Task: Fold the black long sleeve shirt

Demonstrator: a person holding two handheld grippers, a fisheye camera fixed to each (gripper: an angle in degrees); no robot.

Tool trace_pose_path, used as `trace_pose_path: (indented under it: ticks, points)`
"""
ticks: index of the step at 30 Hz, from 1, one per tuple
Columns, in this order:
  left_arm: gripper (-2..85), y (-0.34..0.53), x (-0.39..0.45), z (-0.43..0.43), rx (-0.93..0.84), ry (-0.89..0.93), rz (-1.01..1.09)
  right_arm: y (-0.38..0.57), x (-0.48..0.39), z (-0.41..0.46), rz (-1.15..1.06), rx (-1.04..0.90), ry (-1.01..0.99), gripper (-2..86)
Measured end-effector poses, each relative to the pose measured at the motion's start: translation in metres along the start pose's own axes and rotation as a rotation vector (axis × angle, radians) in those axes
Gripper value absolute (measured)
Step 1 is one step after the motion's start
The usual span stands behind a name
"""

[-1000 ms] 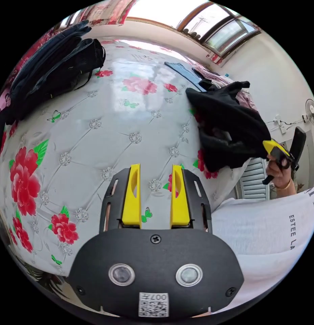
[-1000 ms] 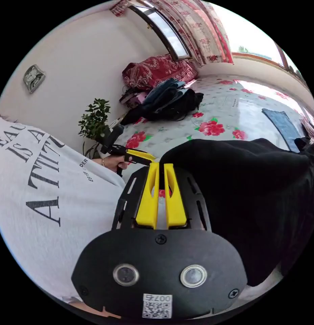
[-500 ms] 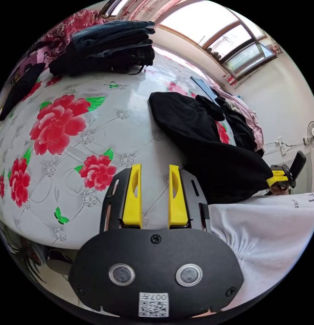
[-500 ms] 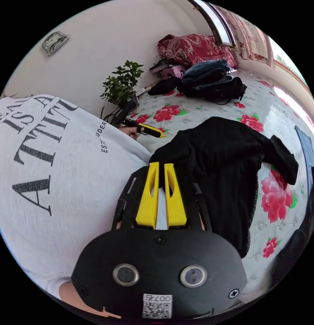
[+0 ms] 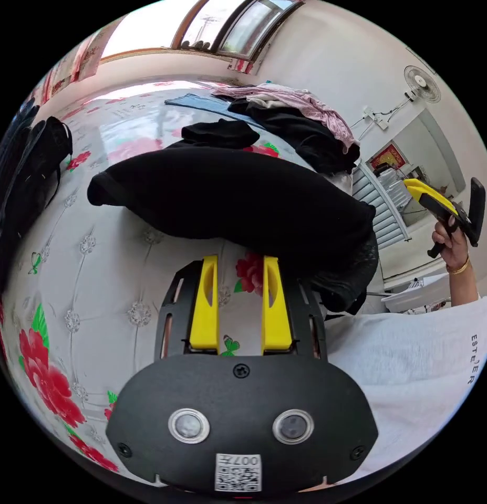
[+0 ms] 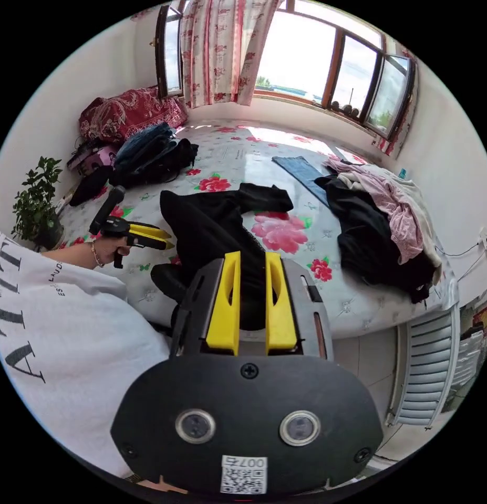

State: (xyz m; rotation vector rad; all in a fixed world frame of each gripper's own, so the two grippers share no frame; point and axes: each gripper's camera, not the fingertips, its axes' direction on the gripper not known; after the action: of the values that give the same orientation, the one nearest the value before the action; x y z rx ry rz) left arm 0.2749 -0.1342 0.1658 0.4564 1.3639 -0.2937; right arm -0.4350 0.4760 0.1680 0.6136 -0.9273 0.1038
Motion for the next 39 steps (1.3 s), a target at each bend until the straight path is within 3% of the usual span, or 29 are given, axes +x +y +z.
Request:
trace_pose_path:
  ticks: [8,13,18,21,26,35,38,39]
  points:
    - [12.3,-0.026,0.005,-0.004,0.008,0.0,0.09,-0.062,-0.109,0.078,-0.276,-0.04,-0.128,9.0]
    - [11.0,-0.03,0.006,-0.021,0.072,0.034,0.119,-0.101,-0.164,0.168,-0.462,-0.227,-0.139,10.4]
    - [11.0,-0.028,-0.016,-0.041,0.14,0.009,0.062,-0.105,-0.146,0.236,-0.446,-0.312,0.036,8.4]
    - [10.3,-0.01,-0.05,-0.053,0.176,-0.106,-0.019,-0.12,-0.107,0.219,-0.343,-0.278,-0.148,6.6]
    - [12.0,-0.013,-0.109,-0.04,0.037,-0.218,-0.079,-0.124,-0.022,0.169,-0.1,-0.135,-0.337,5.3]
    - [14.4,-0.15,-0.065,0.006,0.048,-0.128,0.318,-0.108,0.049,0.104,0.084,0.003,-0.399,4.0]
    - [11.5,-0.188,-0.037,0.029,0.001,-0.157,0.383,-0.103,0.047,0.104,0.069,-0.014,-0.411,3.7]
    - [6.4,-0.196,-0.029,0.037,-0.029,-0.163,0.416,-0.101,0.043,0.105,0.054,-0.025,-0.407,3.5]
